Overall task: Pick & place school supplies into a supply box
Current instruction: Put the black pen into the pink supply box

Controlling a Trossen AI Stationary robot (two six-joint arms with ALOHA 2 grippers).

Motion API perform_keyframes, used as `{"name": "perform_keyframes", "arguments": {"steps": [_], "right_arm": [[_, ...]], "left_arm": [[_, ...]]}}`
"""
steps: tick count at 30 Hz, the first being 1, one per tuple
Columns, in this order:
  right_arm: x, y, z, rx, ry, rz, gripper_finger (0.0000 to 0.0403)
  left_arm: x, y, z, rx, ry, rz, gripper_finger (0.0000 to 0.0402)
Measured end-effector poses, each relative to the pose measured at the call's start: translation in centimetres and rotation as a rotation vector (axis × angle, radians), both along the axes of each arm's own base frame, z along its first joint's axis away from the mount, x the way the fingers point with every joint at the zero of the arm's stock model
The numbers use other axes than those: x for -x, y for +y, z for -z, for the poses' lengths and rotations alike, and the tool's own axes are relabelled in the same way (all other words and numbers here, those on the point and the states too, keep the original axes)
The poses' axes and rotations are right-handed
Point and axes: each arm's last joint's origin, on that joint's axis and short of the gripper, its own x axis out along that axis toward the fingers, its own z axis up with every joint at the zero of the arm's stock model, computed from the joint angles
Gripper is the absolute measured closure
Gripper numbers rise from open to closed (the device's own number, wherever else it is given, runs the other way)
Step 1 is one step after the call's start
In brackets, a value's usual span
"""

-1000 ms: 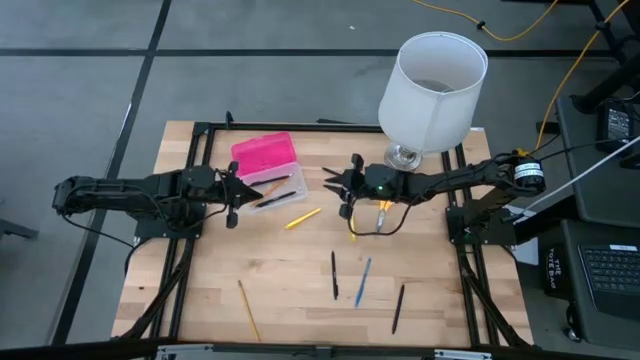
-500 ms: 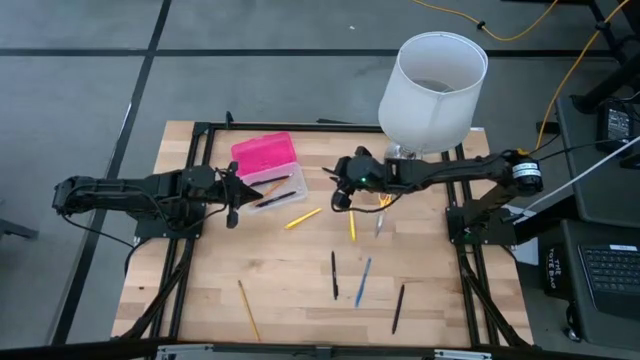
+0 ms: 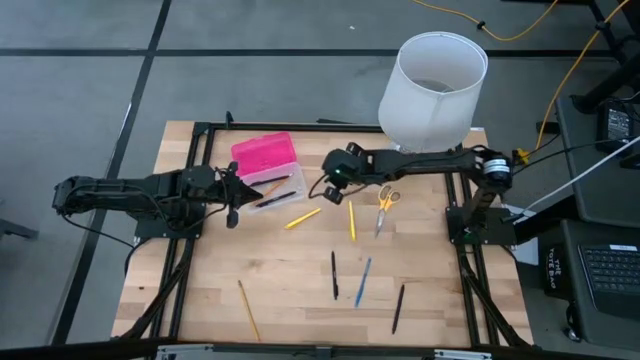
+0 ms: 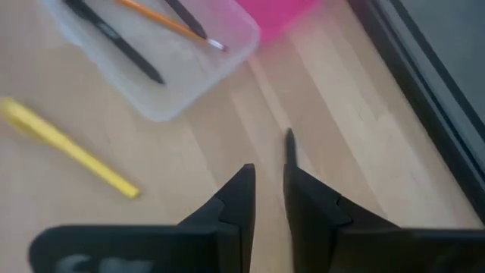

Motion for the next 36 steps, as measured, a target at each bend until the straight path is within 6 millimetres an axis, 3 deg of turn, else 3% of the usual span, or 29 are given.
{"name": "perform_keyframes", "arguments": {"steps": [11,16,26,36], "right_arm": [[-0.9,-1.5,3.2,-0.013,0.096,0.044,0.0327],[-0.9,-1.5,3.4,-0.02,0.102,0.041,0.0321],[-0.8,-2.1,3.4,-0.032,0.099,0.053,0.0256],[-0.7,-2.0,4.3,-0.088,0.113,0.14,0.0255]], "left_arm": [[0.0,0.0,0.0,-0.002,0.0,0.0,0.0396],[0.0,0.0,0.0,-0.003,0.0,0.0,0.0396],[0.0,0.0,0.0,-0.003,0.0,0.0,0.0396],[0.0,0.0,0.0,-0.003,0.0,0.0,0.0396]]}}
